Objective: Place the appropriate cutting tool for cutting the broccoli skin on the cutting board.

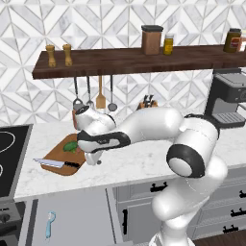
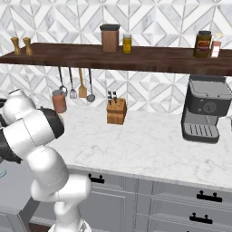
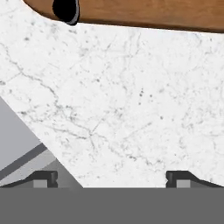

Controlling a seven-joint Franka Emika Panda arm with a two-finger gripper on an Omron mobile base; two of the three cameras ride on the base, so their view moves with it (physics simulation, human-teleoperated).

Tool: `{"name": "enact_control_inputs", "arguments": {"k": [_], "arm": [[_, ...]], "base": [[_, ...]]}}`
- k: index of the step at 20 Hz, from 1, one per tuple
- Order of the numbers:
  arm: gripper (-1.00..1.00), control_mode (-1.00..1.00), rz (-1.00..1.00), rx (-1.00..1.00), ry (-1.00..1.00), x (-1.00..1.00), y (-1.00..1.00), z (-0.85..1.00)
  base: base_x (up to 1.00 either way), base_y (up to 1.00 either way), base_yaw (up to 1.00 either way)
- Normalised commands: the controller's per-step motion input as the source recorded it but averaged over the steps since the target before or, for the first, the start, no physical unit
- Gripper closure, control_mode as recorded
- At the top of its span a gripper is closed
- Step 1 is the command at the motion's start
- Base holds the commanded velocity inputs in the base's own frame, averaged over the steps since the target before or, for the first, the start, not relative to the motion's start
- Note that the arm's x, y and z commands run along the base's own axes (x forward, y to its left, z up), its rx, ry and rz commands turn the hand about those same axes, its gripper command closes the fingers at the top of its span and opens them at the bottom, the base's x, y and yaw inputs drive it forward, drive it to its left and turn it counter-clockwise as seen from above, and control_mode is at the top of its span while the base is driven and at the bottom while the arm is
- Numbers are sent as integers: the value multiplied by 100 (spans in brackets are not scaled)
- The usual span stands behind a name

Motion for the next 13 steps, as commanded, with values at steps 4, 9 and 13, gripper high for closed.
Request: {"name": "enact_control_inputs", "arguments": {"k": [4, 9, 13], "arm": [[-100, -100, -8, 10, -10, -36, -100, 3], [-100, -100, -9, 13, -11, -40, -100, 4], [-100, -100, -10, 10, -15, -47, -100, 14]], "base": [[0, 0, 0], [0, 0, 0], [0, 0, 0]]}}
